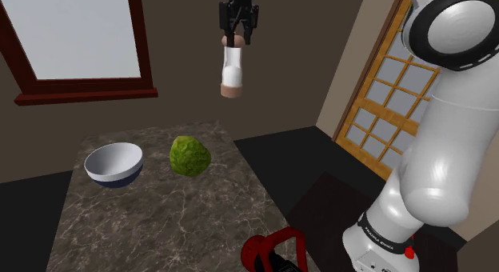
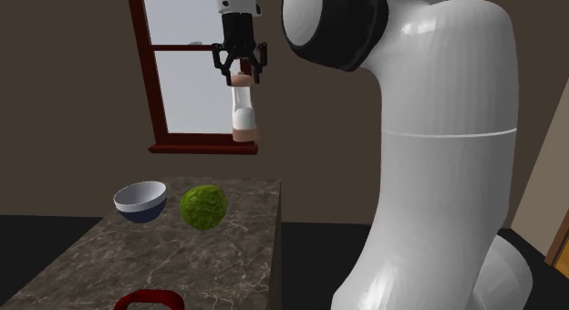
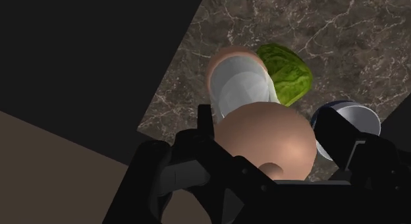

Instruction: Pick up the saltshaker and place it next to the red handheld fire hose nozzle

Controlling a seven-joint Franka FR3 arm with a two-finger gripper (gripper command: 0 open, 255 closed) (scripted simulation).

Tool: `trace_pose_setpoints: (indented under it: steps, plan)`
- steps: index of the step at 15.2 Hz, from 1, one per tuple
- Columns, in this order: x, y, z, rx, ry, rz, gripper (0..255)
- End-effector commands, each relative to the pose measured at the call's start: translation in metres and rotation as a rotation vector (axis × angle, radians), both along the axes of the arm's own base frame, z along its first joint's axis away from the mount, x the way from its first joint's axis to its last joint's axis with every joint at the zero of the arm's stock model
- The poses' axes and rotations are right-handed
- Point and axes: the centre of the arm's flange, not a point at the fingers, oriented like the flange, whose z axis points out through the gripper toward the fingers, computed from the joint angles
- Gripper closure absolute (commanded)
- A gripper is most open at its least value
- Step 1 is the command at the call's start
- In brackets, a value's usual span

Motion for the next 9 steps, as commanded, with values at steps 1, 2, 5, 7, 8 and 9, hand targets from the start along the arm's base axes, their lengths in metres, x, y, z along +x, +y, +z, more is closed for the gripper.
trace_pose_setpoints:
  steps: [1,2,5,7,8,9]
  plan:
    - [-0.018,0.019,0.001,0.0,0.0,-0.001,255]
    - [-0.026,0.029,0.001,0.0,0.0,-0.001,255]
    - [-0.051,0.06,0.001,0.0,0.0,-0.001,255]
    - [-0.067,0.081,0.001,0.0,0.0,-0.001,255]
    - [-0.075,0.092,0.001,0.0,0.0,-0.001,255]
    - [-0.083,0.102,0.001,0.0,0.0,-0.001,255]
